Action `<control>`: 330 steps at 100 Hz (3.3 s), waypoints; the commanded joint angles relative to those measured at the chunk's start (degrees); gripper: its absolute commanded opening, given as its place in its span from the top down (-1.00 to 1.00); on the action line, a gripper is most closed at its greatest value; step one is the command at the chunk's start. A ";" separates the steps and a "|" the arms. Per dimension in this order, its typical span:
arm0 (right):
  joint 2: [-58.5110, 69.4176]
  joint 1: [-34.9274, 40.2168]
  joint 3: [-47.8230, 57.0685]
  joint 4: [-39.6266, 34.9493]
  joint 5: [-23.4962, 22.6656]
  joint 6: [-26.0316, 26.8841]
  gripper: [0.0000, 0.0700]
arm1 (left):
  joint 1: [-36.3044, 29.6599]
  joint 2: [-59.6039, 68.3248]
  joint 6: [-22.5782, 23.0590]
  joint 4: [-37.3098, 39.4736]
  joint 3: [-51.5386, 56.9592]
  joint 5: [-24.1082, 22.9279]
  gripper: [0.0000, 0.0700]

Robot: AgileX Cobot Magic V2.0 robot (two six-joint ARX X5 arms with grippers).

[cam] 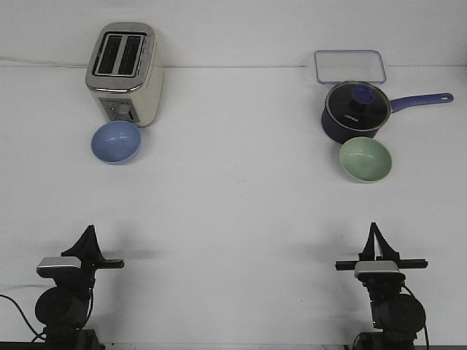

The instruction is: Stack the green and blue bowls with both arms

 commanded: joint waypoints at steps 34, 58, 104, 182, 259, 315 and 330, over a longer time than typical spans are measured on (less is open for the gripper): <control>-0.04 0.00 -0.11 0.63 -0.02 -0.50 1.00 | 0.04 -0.09 -0.11 0.76 -1.11 0.02 0.96; -0.04 0.00 -0.11 0.68 0.04 -0.48 1.00 | 0.04 -0.09 -0.11 0.79 -1.11 0.02 0.96; -0.04 0.04 -0.11 1.20 -1.31 23.67 1.00 | 0.04 -0.09 -0.11 0.79 -1.11 0.02 0.96; 46.10 -0.85 49.00 -28.33 10.40 25.18 0.05 | 0.04 -0.09 -0.11 0.87 -1.11 0.02 0.96; 103.82 -16.26 85.09 -40.09 -6.12 23.93 -0.64 | 0.04 -0.09 -0.11 0.90 -1.11 0.02 0.96; 113.57 -16.79 86.51 -39.06 -12.39 22.25 0.80 | 0.04 -0.09 -0.11 0.92 -1.11 0.02 0.96; 113.39 -16.81 88.04 -40.22 -14.91 22.21 1.00 | 0.02 -0.09 -0.11 0.92 -1.11 0.02 0.96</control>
